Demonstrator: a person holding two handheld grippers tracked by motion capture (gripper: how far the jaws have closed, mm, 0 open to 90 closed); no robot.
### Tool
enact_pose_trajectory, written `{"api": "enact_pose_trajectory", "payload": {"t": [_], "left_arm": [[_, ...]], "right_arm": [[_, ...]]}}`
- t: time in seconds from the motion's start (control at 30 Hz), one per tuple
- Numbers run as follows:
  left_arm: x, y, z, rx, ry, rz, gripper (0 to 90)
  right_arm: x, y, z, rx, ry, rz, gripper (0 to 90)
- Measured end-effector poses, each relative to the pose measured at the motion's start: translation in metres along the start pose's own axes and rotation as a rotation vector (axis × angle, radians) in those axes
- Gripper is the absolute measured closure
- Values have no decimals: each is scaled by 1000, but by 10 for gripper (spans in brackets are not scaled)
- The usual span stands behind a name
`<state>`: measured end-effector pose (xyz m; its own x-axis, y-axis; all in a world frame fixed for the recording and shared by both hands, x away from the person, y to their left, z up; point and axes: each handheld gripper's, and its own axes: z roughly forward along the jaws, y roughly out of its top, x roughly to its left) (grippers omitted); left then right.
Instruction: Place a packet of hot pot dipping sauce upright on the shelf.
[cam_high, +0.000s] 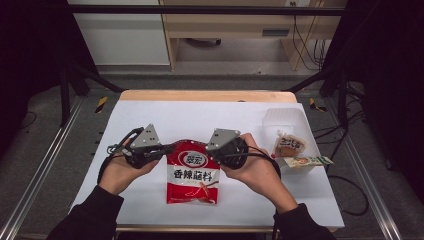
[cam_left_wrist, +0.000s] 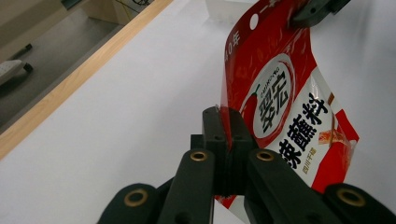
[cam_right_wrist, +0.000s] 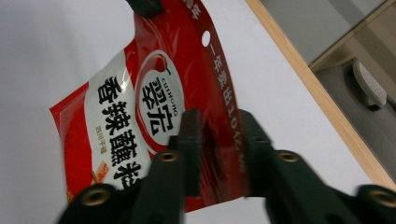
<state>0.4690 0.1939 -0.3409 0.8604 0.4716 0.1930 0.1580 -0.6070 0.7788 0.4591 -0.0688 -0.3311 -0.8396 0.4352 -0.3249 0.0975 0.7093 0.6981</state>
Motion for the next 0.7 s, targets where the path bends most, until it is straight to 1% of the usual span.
{"api": "enact_pose_trajectory", "payload": {"t": [0.1, 0.2, 0.23, 0.3, 0.33, 0.43, 0.47, 0.53, 0.6, 0.67, 0.7], "left_arm": [[-3, 3, -2, 1, 3, 19, 900], [-5, 5, -3, 4, 1, 30, 900], [-5, 6, -3, 1, 1, 36, 900], [-7, 7, -3, -1, 2, 43, 900], [-8, 7, -4, -2, 2, 46, 900], [-10, 8, -5, -7, 1, 58, 900], [-11, 8, -5, -8, 3, 63, 900], [-11, 8, -7, -10, 3, 70, 900], [-11, 8, -7, -13, 7, 75, 900], [-12, 8, -8, -21, 6, 77, 900], [-12, 8, -9, -24, 7, 77, 900]], "right_arm": [[-4, 2, -2, 3, -14, 7, 612], [-7, 4, -3, 8, 11, 1, 508], [-8, 6, -3, 20, 27, 4, 483], [-9, 7, -2, 37, 45, -3, 435], [-9, 8, -2, 46, 51, -5, 426], [-11, 10, 0, 71, 82, -10, 414], [-11, 10, 1, 83, 91, -18, 414], [-11, 11, 3, 107, 105, -13, 441], [-12, 10, 6, 116, 123, -13, 464], [-12, 9, 9, 129, 171, 0, 506], [-12, 8, 10, 130, 180, 6, 532]]}}
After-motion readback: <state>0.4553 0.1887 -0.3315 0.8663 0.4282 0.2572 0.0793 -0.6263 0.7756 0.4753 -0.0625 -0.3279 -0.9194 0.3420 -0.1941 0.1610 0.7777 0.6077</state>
